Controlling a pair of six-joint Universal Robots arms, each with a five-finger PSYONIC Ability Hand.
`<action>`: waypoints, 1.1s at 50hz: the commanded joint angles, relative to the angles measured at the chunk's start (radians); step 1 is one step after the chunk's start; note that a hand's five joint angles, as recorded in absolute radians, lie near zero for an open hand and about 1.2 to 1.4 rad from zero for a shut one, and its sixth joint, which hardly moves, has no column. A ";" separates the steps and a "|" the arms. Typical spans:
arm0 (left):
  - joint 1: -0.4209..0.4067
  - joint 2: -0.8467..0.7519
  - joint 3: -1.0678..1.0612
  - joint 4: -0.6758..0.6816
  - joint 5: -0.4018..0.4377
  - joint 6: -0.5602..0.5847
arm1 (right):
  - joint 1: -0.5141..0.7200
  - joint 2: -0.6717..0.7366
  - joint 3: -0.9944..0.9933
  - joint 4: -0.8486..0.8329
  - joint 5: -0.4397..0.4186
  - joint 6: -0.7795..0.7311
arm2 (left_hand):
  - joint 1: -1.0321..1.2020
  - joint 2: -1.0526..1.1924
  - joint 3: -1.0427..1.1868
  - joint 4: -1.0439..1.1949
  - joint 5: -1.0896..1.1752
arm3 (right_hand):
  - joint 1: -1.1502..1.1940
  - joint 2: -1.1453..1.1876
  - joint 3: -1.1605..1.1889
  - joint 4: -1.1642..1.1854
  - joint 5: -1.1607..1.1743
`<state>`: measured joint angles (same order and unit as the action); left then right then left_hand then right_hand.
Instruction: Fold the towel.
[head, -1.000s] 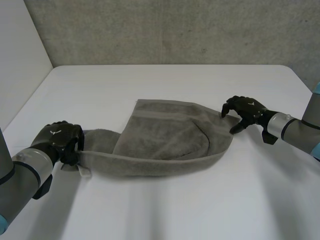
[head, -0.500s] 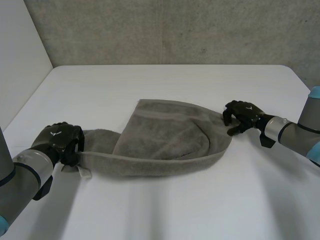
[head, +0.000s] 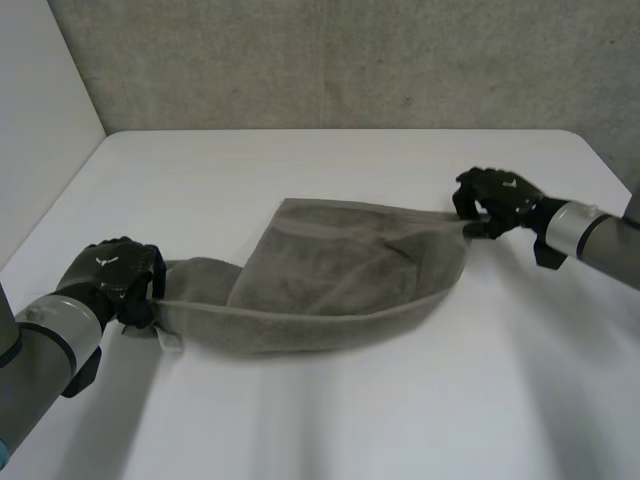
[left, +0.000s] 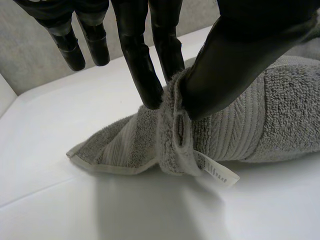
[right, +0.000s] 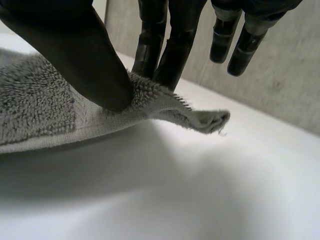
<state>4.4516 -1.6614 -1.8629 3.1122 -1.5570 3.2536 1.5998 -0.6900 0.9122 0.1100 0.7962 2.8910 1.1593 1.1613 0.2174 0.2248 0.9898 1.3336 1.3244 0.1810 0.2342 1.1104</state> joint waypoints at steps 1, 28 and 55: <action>0.002 0.031 0.013 -0.004 0.000 0.000 | -0.011 -0.149 0.070 0.004 0.006 -0.001 | -0.006 -0.008 -0.043 -0.050 -0.011 | 0.063 0.072 -0.007 -0.060 0.111; 0.092 0.149 0.337 -0.132 0.264 -0.146 | -0.233 -0.669 0.206 0.389 -0.190 -0.145 | 0.084 0.082 -0.043 -0.050 0.079 | 0.063 0.072 -0.007 -0.060 0.111; -0.302 -0.201 0.163 0.032 0.075 -0.231 | -0.155 -0.441 0.356 0.352 -0.034 -0.377 | -0.985 -0.987 -0.043 -0.050 -0.990 | 0.063 0.072 -0.007 -0.060 0.111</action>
<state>4.2512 -1.8298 -1.7449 3.1237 -1.3917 3.0903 1.4488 -1.1397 1.2568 0.4854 0.7657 2.5043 0.2938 0.2418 0.2174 0.2248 0.0541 1.3336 1.3304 0.1810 0.2342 1.1206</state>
